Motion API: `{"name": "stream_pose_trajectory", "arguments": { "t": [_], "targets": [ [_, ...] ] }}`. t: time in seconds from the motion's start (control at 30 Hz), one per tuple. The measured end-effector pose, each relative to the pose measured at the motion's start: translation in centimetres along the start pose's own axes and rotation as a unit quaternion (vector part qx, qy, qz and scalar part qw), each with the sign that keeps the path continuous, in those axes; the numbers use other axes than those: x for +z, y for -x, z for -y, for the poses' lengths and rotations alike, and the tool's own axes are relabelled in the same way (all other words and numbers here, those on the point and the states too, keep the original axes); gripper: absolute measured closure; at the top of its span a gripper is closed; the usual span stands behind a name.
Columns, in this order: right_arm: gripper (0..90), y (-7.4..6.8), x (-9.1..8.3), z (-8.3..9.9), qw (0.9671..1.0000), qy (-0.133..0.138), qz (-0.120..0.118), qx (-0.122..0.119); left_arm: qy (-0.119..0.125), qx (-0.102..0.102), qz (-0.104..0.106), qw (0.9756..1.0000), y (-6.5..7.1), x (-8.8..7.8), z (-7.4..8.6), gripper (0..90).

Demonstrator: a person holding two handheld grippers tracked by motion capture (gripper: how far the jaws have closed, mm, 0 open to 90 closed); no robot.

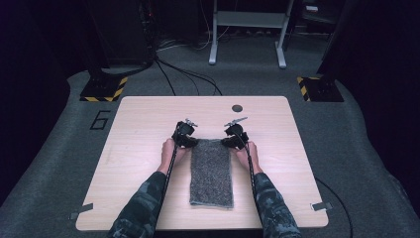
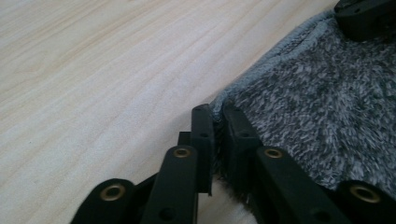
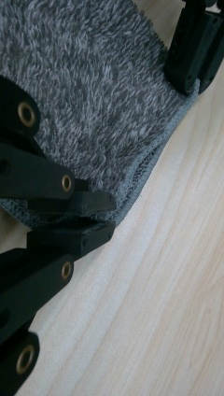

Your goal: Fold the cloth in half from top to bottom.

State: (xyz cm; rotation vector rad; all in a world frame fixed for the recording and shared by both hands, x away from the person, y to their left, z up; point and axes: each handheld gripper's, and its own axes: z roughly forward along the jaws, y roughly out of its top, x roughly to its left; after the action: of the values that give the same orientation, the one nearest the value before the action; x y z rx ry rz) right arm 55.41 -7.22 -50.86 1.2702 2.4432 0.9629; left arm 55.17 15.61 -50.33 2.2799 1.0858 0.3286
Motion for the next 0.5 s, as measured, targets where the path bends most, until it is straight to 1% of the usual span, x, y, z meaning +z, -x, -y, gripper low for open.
{"name": "stream_pose_trajectory", "arguments": {
  "t": [0.03,0.07,0.1,0.13,0.2,0.27,0.33,0.37,0.4,0.43,0.47,0.5],
  "targets": [
    [86.9,0.0,0.0,0.1,1.0000,0.003,0.000,-0.007,0.001,0.000,0.001,1.0000,0.0,0.0,0.0,85.3],
    [87.3,0.0,0.0,0.2,1.0000,0.005,0.001,-0.008,0.001,0.001,0.003,1.0000,-0.1,0.0,0.1,85.8],
    [87.6,0.0,-0.1,0.2,0.9999,0.006,0.002,-0.009,0.004,-0.002,0.003,1.0000,-0.1,0.0,0.1,86.4],
    [87.7,-0.1,-0.1,0.2,0.9999,0.008,0.002,-0.005,0.007,-0.005,0.004,0.9999,-0.1,0.0,0.2,86.8],
    [88.0,0.0,-0.1,0.2,0.9999,0.010,0.004,-0.005,0.011,-0.003,0.002,0.9999,-0.1,-0.1,0.2,87.2],
    [88.1,0.1,-0.1,0.2,0.9999,0.013,0.003,-0.001,0.014,-0.001,0.001,0.9999,-0.1,-0.2,0.2,87.4],
    [88.2,0.3,-0.3,0.1,0.9999,0.015,0.004,-0.007,0.016,0.003,0.002,0.9999,-0.2,-0.4,0.1,87.4],
    [88.2,0.3,-0.3,0.1,0.9998,0.016,0.005,-0.008,0.024,-0.002,0.001,0.9997,-0.2,-0.6,0.0,87.4],
    [88.2,0.2,-0.5,-0.1,0.9997,0.022,0.005,0.002,0.025,0.000,0.002,0.9997,-0.3,-0.8,0.0,87.5],
    [88.2,0.3,-0.7,-0.2,0.9997,0.024,0.004,-0.006,0.029,0.001,0.001,0.9996,-0.3,-0.9,-0.1,87.4],
    [88.2,0.3,-0.8,-0.2,0.9996,0.026,0.003,-0.004,0.032,0.001,0.001,0.9995,-0.3,-1.1,-0.1,87.5],
    [88.3,0.3,-1.0,-0.3,0.9995,0.029,0.005,-0.008,0.037,0.004,0.000,0.9993,-0.3,-1.3,-0.2,87.5]
  ]
}}
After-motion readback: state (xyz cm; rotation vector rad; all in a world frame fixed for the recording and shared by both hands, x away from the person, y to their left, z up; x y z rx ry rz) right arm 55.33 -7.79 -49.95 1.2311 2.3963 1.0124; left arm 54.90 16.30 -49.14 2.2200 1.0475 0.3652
